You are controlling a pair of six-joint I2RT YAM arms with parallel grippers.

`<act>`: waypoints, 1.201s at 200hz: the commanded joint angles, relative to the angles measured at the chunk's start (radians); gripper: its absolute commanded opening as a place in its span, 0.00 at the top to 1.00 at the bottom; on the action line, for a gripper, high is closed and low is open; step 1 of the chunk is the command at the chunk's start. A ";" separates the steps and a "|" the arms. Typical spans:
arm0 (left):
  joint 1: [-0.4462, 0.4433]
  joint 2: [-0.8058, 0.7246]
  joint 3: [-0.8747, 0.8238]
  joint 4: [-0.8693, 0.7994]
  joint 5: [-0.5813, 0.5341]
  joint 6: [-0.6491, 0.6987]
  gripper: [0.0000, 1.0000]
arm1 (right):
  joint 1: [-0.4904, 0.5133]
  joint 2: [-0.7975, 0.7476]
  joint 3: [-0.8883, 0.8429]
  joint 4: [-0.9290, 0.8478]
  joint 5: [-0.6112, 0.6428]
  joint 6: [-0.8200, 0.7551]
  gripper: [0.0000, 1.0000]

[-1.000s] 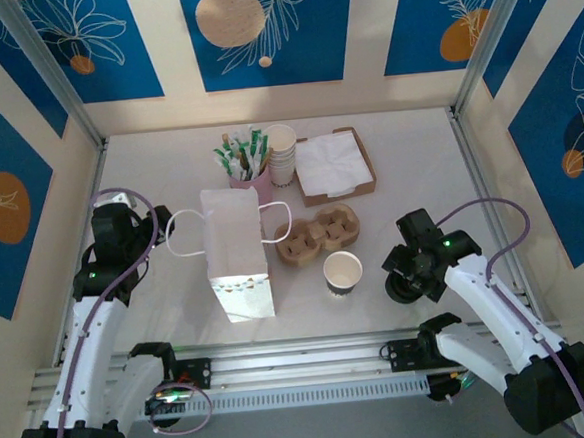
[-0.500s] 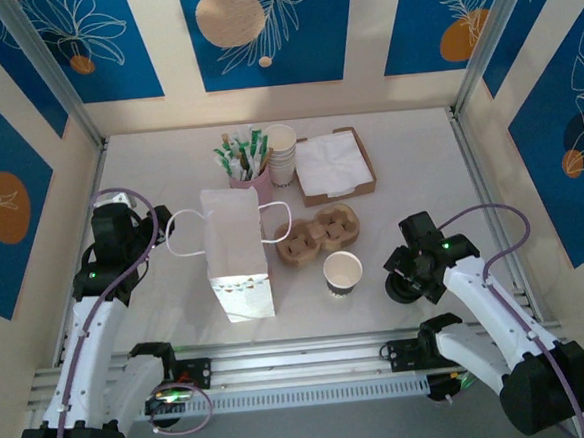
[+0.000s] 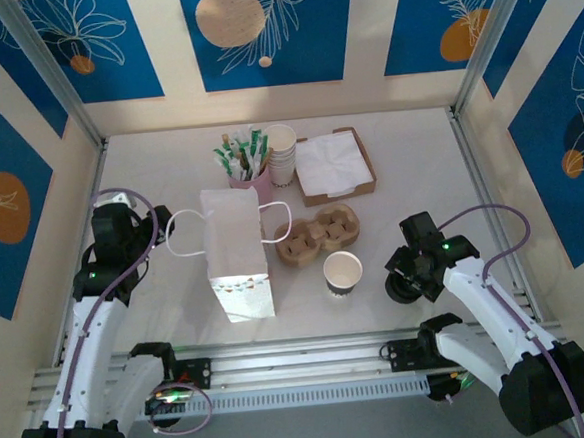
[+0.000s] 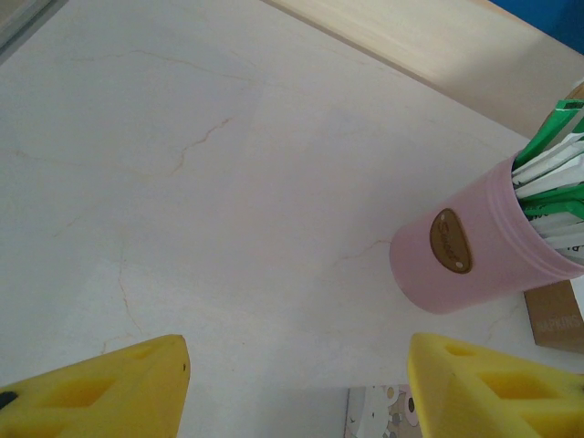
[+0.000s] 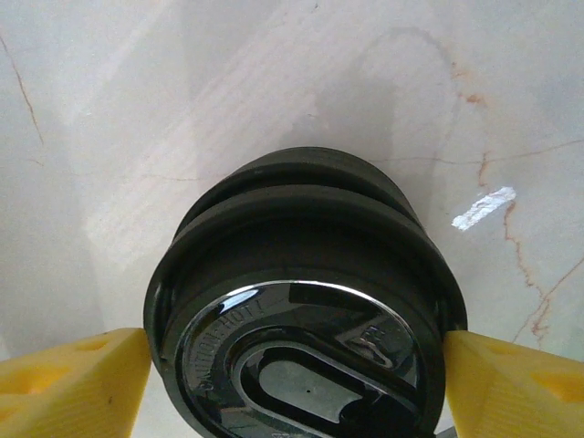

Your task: Pack the takeout coffee

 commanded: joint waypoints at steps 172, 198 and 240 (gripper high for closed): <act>0.005 -0.013 -0.010 0.007 -0.013 0.000 0.36 | -0.008 -0.084 0.081 -0.084 -0.030 -0.004 0.25; 0.006 -0.015 -0.009 0.007 -0.013 -0.002 0.35 | -0.006 -0.092 0.133 -0.085 -0.081 -0.072 0.25; 0.006 -0.015 -0.011 0.008 -0.011 -0.002 0.35 | 0.026 -0.080 0.243 -0.069 -0.193 -0.184 0.25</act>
